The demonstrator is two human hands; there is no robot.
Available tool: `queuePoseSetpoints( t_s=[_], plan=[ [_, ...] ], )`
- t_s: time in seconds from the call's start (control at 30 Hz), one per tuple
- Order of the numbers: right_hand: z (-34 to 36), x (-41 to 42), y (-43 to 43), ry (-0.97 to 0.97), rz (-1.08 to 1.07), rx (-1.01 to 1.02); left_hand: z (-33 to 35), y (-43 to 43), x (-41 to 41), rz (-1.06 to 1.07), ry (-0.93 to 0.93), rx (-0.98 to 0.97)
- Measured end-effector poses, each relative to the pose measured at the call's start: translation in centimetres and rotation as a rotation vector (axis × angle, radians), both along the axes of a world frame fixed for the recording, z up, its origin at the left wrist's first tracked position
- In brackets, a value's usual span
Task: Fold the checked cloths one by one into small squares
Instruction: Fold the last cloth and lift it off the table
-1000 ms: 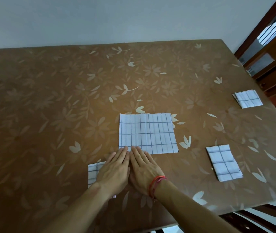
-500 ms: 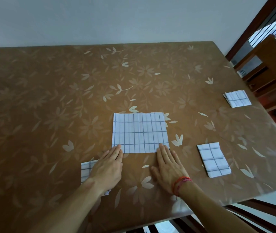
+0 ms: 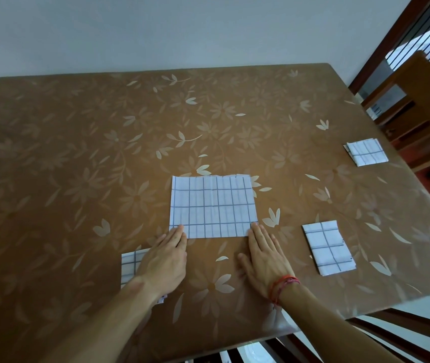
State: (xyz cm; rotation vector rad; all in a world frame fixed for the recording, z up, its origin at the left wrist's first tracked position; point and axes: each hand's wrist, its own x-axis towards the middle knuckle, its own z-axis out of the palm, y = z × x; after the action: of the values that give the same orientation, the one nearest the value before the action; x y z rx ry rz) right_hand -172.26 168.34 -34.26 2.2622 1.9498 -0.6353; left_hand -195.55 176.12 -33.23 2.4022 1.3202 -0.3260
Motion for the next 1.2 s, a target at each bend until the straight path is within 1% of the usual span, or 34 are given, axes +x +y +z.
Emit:
queuePoseSetpoints(
  t_s=[0.07, 0.17, 0.23, 0.27, 0.3, 0.37, 0.43, 0.5, 0.57, 0.7, 0.87, 0.93, 1.03, 1.13, 1.2],
  plan=[
    [0.7, -0.2, 0.3, 0.017, -0.007, 0.027, 0.0, 0.1, 0.1, 0.011, -0.012, 0.002],
    [-0.8, 0.8, 0.7, 0.073, -0.060, 0.085, 0.0, 0.1, 0.2, 0.031, -0.039, 0.001],
    [-0.7, 1.2, 2.1, 0.193, -0.194, 0.032, 0.0, 0.1, 0.2, 0.041, -0.044, 0.001],
    [-0.1, 1.4, 3.2, 0.208, -0.273, 0.051, 0.0, 0.1, 0.2, 0.042, -0.042, 0.001],
    [0.3, 1.7, 4.7, 0.219, -0.338, 0.134, -0.1, 0.2, 0.1, 0.039, -0.036, 0.004],
    [1.9, 1.9, 7.4, 0.263, -0.464, 0.205, -0.3, 0.3, 0.1, 0.016, -0.018, 0.023],
    [2.8, 2.2, 9.6, 0.385, -0.621, 0.172, -0.5, 0.3, 0.0, -0.014, 0.008, 0.037],
    [3.0, 2.7, 11.0, 0.449, -0.748, 0.104, -0.6, 0.2, 0.1, -0.018, 0.010, 0.033],
    [3.0, 3.1, 11.9, 0.507, -0.813, 0.061, -0.6, 0.3, 0.0, -0.011, -0.010, 0.030],
    [3.3, 3.3, 12.8, 0.619, -0.932, 0.074, -0.5, 0.2, -0.1, -0.007, -0.030, 0.049],
    [3.0, 3.7, 13.6, 0.816, -1.016, 0.009, -0.7, 0.2, -0.1, 0.003, -0.049, 0.056],
    [2.1, 3.9, 13.8, 0.869, -1.048, 0.014, -0.7, 0.2, -0.1, 0.006, -0.060, 0.057],
    [2.5, 3.5, 13.6, 0.862, -1.036, 0.002, -0.8, 0.2, -0.2, 0.001, -0.066, 0.059],
    [2.8, 3.4, 13.4, 0.852, -1.044, 0.038, -0.9, 0.2, -0.2, 0.001, -0.079, 0.060],
    [2.5, 3.4, 13.2, 0.807, -1.019, 0.053, -0.9, 0.2, -0.2, -0.005, -0.083, 0.071]
  ],
)
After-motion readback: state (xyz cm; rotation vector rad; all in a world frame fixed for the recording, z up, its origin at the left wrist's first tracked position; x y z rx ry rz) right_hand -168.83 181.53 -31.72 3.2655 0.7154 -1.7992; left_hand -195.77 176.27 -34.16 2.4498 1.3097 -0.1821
